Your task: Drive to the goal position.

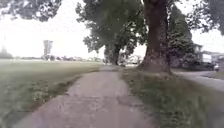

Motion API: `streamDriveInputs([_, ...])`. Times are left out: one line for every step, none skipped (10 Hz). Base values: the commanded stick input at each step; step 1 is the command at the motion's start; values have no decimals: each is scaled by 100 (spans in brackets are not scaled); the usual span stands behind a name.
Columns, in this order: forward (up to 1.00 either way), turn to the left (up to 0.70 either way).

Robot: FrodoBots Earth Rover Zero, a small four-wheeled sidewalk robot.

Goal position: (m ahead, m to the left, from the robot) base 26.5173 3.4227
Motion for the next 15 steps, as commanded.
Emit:
streamDriveInputs([70, 0])
streamDriveInputs([70, 0])
streamDriveInputs([70, 0])
streamDriveInputs([70, 0])
streamDriveInputs([70, 0])
streamDriveInputs([70, 0])
streamDriveInputs([70, 0])
streamDriveInputs([70, 18])
streamDriveInputs([70, 35])
streamDriveInputs([70, 35])
streamDriveInputs([70, 35])
streamDriveInputs([70, 26])
streamDriveInputs([70, 0])
streamDriveInputs([70, 0])
streamDriveInputs([70, 0])
